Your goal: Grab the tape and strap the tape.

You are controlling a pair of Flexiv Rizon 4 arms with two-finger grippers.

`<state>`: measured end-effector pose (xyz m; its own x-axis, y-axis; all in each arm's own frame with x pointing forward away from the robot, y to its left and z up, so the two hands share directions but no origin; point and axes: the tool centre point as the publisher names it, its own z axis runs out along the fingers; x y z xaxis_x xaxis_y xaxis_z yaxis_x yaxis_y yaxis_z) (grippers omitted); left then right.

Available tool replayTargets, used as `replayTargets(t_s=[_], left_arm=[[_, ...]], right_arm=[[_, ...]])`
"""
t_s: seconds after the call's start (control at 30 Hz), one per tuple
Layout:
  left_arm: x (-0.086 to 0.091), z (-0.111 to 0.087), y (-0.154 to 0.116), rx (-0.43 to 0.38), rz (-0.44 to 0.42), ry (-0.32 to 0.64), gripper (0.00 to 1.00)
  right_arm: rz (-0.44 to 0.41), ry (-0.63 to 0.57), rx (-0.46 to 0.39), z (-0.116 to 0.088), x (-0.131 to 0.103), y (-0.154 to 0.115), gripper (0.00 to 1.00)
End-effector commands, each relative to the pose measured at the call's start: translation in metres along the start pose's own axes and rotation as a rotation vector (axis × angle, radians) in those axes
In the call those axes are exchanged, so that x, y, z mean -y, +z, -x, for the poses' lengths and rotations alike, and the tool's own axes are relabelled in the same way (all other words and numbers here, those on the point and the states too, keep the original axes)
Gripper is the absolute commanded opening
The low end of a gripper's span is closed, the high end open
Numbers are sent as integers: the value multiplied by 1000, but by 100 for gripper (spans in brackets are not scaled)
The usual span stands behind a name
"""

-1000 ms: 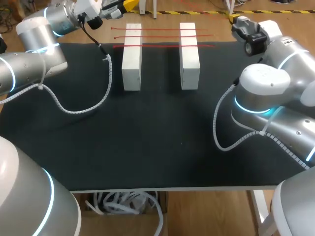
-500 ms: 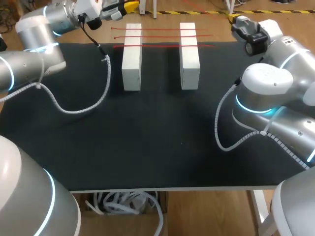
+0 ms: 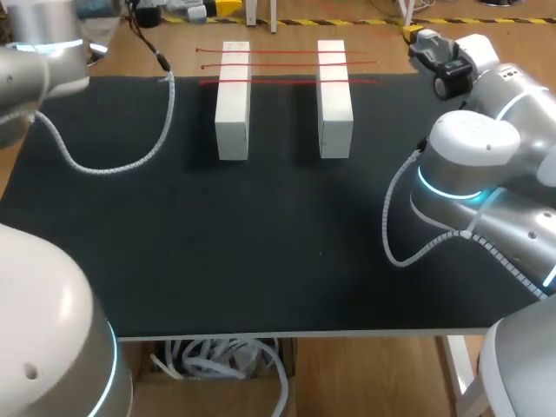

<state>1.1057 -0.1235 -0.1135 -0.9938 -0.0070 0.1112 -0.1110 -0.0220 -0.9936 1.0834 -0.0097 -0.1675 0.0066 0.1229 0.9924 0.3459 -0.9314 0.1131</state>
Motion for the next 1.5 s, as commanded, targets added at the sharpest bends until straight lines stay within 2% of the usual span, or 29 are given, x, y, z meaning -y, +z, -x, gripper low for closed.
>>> replayTargets(t_s=[0.03,0.17,0.3,0.33,0.37,0.4,0.43,0.57,0.7,1.0,1.07,1.17,1.2,1.3,1.5], left_arm=[[9,-10,3,200,411,-96,0],[8,-10,5,218,555,-96,0],[11,-10,6,225,679,-70,0],[12,-10,7,233,779,-58,0],[11,-11,7,222,821,-57,0],[11,-11,8,253,884,-59,0],[11,-11,8,250,939,-48,0],[12,-13,8,266,1089,-42,0],[15,-16,7,271,1307,5,0],[21,-23,-1,176,1513,33,0],[23,-24,0,151,1532,31,0],[26,-24,2,126,1513,21,0],[28,-23,5,128,1414,31,0],[28,-19,12,105,1272,27,0],[28,-15,34,79,1188,39,0]], right_arm=[[-10,-10,-3,1,-1,-1,0],[-6,-49,9,1,0,-1,0],[-29,-36,10,2,0,0,0],[-29,-36,10,2,0,0,0],[-29,-36,10,2,0,0,0],[-29,-36,10,2,0,0,0],[-29,-36,10,2,0,0,0],[-29,-36,10,2,0,0,0],[-29,-36,10,2,0,0,0],[-29,-36,10,2,0,0,0],[-29,-36,10,2,0,0,0],[-29,-36,10,2,0,0,0],[-29,-36,10,2,0,0,0],[-29,-36,10,2,0,0,0],[-29,-36,10,2,0,0,0]])
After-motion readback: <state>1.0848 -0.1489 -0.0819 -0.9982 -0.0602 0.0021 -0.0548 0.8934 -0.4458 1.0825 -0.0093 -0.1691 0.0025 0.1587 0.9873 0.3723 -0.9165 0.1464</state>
